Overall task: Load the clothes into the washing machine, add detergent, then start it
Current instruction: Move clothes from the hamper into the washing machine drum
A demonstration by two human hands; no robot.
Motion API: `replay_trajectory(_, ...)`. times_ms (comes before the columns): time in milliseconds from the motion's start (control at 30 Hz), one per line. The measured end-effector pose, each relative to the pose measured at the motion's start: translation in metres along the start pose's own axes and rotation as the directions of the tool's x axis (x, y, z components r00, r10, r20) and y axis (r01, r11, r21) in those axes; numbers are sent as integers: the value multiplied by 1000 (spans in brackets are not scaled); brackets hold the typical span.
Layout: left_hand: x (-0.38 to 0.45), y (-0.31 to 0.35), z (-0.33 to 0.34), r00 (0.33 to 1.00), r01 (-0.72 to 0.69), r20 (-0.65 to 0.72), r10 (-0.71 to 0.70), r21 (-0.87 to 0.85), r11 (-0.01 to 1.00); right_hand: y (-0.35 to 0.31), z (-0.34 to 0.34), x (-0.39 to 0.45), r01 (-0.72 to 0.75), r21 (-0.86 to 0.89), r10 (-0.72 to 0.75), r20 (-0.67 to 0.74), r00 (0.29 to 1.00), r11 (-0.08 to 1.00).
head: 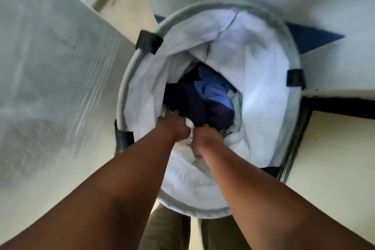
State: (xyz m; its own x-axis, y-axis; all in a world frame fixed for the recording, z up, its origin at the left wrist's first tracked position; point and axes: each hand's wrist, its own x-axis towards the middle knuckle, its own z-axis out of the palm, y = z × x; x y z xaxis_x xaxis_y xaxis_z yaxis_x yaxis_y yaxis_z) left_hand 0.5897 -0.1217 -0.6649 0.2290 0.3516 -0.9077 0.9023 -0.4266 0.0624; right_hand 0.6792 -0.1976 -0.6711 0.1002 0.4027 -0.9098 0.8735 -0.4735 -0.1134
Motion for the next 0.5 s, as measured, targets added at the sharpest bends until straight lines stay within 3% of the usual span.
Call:
replay_trajectory(133, -71, 8, -43, 992, -100, -111, 66, -339, 935, 11, -42, -65, 0, 179, 4, -17, 1000, 984)
replay_trajectory(200, -116, 11, -70, 974, -185, -216, 74, -557, 810, 14, -65, -111, 13, 300, 5, -59, 998, 954)
replay_trajectory(300, -199, 20, -117, 926, -345, -370, 77, -744, 572, 18, -99, -189, 92, 486, 9, -201, 979, 869)
replay_trajectory(400, -285, 31, -159, 917, -380, -396, 47, -835, 399, 16, -127, -267, 207, 714, 50, -321, 946, 669)
replay_trajectory(500, -371, 39, -191, 806, -575, -574, 145, -700, 424, 2, -165, -346, 309, 674, 47, -455, 889, 671)
